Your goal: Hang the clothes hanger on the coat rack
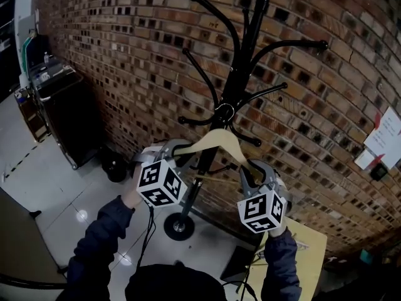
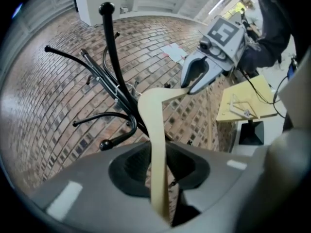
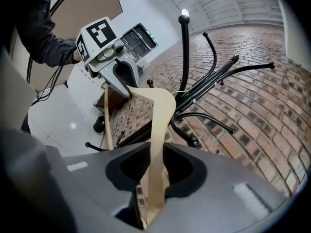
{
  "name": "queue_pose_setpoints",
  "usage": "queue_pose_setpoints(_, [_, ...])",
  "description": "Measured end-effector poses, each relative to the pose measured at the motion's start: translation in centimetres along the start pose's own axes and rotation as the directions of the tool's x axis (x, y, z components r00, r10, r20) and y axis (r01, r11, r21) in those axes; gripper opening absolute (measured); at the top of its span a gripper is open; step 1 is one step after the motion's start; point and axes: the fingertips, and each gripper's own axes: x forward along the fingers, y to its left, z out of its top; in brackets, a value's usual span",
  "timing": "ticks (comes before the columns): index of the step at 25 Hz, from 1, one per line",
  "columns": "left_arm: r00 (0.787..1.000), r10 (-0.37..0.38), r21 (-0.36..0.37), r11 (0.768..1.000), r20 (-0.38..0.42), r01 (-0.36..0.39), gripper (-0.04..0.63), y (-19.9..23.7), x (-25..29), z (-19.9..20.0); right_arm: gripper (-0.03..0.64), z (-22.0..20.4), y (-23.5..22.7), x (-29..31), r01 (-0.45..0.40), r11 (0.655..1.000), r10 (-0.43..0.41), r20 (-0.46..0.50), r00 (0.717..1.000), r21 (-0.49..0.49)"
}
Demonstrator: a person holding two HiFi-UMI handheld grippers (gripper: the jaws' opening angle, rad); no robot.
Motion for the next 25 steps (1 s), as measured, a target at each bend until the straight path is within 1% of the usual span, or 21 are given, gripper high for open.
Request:
queue_pose_setpoints(4, [1.000, 0.005, 0.008, 1.000, -0.006, -0.005, 0.097, -0.8, 1.0, -2.0, 0.091, -1.0, 1.9, 1.6, -0.016, 1.000, 0.016, -0.025, 1.000, 0.023])
queue_pose_setpoints(7, [1.000, -0.015, -0.005, 1.000, 0.000, 0.015, 0.097, -1.8, 2.2, -3.4, 0.091, -2.2, 3.2, 3.1, -0.032, 0.998, 0.034, -0.052, 0.998, 0.049])
queue_pose_setpoints(12, [0.999, -0.029, -0.018, 0.999, 0.023, 0.029, 0.097, -3.0, 4.1, -5.3, 0.092, -3.8, 4.6, 4.7, -0.046, 0.998, 0.050, -0.091, 0.995, 0.045])
queue_pose_setpoints(14, [0.999, -0.020, -0.007, 1.000, 0.028, 0.021, 0.098, -3.0, 4.8, -5.6, 0.094, -4.1, 4.7, 5.2, -0.031, 0.998, 0.035, -0.092, 0.995, 0.046])
queue_pose_setpoints(16, [0.999, 0.012, 0.002, 1.000, 0.036, -0.012, 0.101, -2.7, 5.3, -5.8, 0.094, -4.4, 4.8, 5.6, -0.010, 0.999, 0.015, -0.095, 0.995, 0.048])
queue_pose_setpoints(18, [0.998, 0.044, -0.010, 0.999, 0.051, -0.044, 0.138, -2.4, 5.7, -6.0, 0.111, -4.8, 4.7, 5.9, 0.012, 0.999, -0.006, -0.103, 0.995, 0.051])
queue_pose_setpoints(21, [0.996, 0.044, -0.049, 0.998, 0.074, -0.041, 0.163, -2.3, 5.5, -6.3, 0.159, -4.9, 4.2, 5.9, 0.039, 0.996, -0.032, -0.097, 0.995, 0.074])
queue_pose_setpoints(25, [0.993, 0.057, -0.050, 0.997, 0.108, -0.052, 0.193, -2.2, 4.5, -5.8, 0.167, -4.5, 3.9, 4.7, 0.107, 0.991, -0.101, -0.070, 0.992, 0.078])
